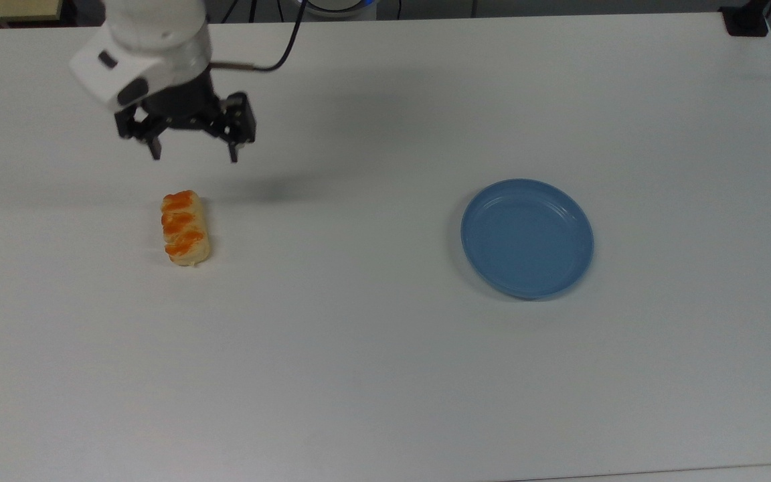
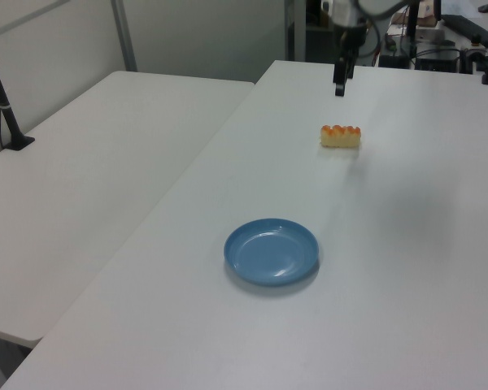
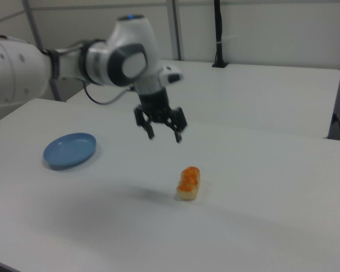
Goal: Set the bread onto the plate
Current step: 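Move the open gripper down over the orange-glazed bread roll, then close the gripper on the bread roll and lift it, then carry the held bread roll over to the blue plate and lower it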
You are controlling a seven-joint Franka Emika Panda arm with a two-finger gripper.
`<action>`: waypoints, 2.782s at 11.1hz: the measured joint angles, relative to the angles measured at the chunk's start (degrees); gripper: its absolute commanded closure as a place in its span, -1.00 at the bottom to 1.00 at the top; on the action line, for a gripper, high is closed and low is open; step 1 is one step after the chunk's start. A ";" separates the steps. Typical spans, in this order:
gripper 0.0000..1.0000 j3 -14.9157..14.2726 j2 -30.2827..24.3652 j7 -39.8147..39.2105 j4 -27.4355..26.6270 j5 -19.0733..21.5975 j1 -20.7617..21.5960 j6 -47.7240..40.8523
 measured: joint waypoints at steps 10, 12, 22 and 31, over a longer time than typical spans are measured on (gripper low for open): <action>-0.10 0.00 14.53 -0.52 -0.15 -3.50 -3.32 10.76; 0.17 0.00 15.13 -0.52 -0.28 -3.51 -3.31 11.27; 0.19 3.11 8.77 15.88 0.60 -3.42 13.47 7.58; 0.04 3.11 13.30 43.26 1.13 -3.43 31.24 18.42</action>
